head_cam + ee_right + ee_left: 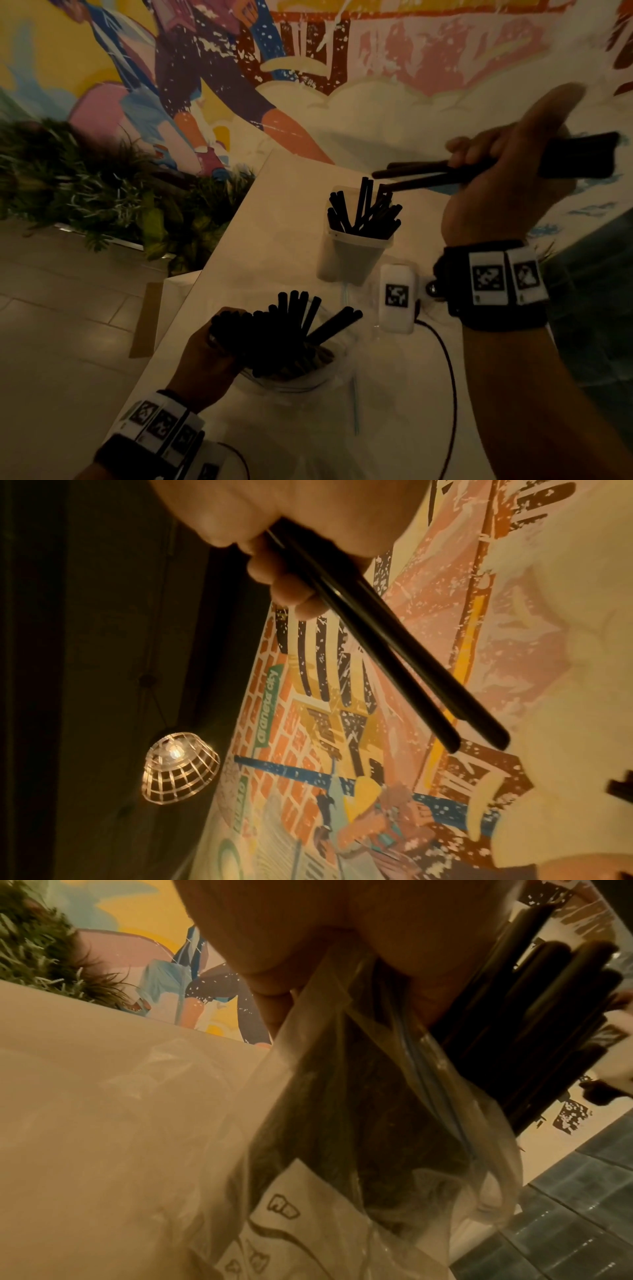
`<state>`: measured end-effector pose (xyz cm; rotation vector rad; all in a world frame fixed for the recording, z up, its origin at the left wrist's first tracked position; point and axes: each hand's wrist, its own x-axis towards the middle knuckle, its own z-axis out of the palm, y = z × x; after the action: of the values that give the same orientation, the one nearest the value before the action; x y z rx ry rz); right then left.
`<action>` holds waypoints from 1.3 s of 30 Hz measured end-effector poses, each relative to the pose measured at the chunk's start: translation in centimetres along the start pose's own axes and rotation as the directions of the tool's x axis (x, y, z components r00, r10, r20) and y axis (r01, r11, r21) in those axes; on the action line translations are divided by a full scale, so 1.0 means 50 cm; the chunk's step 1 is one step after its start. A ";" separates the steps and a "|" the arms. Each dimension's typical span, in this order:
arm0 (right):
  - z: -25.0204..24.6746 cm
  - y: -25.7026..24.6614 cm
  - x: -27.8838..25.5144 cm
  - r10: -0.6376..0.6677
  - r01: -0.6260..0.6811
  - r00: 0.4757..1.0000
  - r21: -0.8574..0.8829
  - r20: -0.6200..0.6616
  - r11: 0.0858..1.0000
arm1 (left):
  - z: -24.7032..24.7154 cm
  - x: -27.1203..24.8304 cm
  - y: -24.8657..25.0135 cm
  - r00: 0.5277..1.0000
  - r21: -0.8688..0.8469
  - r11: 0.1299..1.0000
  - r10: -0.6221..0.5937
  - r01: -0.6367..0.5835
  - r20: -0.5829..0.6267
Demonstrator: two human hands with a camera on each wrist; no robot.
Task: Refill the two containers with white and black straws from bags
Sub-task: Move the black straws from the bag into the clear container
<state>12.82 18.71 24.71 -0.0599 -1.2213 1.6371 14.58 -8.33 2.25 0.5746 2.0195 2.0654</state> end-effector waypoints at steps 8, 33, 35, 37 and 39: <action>-0.073 0.198 0.014 0.294 -0.103 0.937 -0.654 0.190 0.750 | -0.005 -0.005 0.000 1.000 0.039 0.999 0.014 -0.014 -0.004; -0.162 0.305 -0.019 0.151 0.178 0.956 -0.907 0.251 0.381 | -0.005 0.000 -0.006 0.997 -0.116 0.992 -0.049 0.042 -0.054; -0.157 0.304 -0.019 0.120 0.281 0.930 -0.881 0.348 0.381 | -0.005 0.001 0.000 0.999 -0.065 0.997 -0.031 0.029 -0.041; -0.151 0.305 -0.022 0.289 0.377 0.855 -0.899 0.430 0.221 | -0.004 0.002 0.007 1.000 -0.009 1.000 -0.011 0.011 -0.025; -0.146 0.299 -0.021 0.482 0.416 0.777 -0.905 0.405 0.089 | -0.003 0.003 0.012 1.000 0.036 0.999 0.012 -0.011 -0.020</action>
<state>7.15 23.78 9.87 -0.4444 -2.8014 0.3694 14.47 -8.43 2.85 0.5753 2.0735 2.0538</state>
